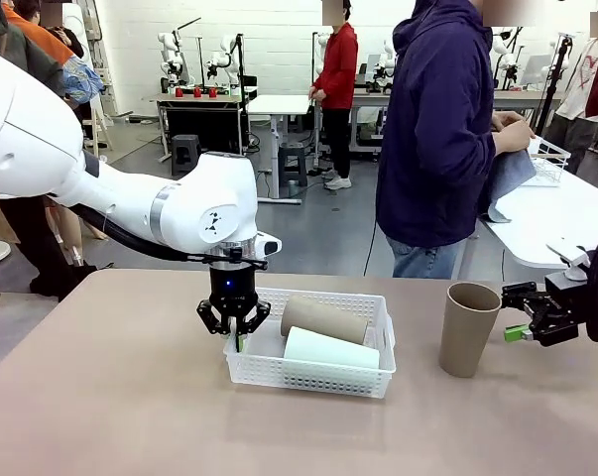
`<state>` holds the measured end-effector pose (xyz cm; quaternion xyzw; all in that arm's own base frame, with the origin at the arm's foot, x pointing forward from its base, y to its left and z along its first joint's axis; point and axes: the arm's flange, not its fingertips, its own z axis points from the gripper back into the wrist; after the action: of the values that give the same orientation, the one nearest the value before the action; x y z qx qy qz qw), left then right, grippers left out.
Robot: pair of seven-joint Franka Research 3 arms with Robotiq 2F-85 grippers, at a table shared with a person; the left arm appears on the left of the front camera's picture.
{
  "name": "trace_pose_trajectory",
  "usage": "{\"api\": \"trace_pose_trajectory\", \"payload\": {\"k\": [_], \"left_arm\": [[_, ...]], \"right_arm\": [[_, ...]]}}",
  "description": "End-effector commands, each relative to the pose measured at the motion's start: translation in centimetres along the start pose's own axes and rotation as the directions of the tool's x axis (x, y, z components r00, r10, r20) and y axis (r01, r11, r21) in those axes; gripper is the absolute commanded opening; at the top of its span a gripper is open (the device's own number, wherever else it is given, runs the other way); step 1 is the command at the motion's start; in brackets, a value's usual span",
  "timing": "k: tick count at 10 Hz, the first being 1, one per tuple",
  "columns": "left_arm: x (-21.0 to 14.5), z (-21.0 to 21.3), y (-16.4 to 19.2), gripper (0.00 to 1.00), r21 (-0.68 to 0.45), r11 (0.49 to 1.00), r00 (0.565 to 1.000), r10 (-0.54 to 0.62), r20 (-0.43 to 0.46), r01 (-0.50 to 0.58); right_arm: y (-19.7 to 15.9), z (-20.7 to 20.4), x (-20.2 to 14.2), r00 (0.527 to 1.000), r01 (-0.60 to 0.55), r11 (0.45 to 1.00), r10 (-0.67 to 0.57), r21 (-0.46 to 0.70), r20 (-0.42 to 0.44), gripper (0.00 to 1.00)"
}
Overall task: Clean and organize the cups into the basket.
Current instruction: Pick up the Reusable plastic cup from the right side of the table and stack it inside the Organizing basket in the center of the table.
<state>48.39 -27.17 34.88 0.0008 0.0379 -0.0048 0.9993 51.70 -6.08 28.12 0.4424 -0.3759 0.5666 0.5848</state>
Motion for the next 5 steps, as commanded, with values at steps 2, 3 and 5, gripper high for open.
{"api": "trace_pose_trajectory", "payload": {"k": [2, 3, 5], "left_arm": [[0.0, 0.2, 0.1, 0.00, -0.001, 1.000, 1.000, 0.000, 0.005, 0.000], [0.0, 0.2, 0.1, 0.00, -0.001, 1.000, 1.000, 0.000, 0.005, 0.000], [0.0, 0.2, 0.1, 0.00, -0.001, 1.000, 1.000, 0.000, 0.005, 0.000]], "right_arm": [[0.7, -1.5, -0.3, 0.999, -0.052, 0.998, 0.053, -0.042, 0.006, 1.00], [0.5, -2.1, -0.3, 0.998, -0.062, 0.997, 0.063, -0.042, 0.007, 1.00], [0.0, -3.7, -0.6, 0.998, -0.062, 0.998, 0.062, -0.008, 0.011, 1.00]]}}
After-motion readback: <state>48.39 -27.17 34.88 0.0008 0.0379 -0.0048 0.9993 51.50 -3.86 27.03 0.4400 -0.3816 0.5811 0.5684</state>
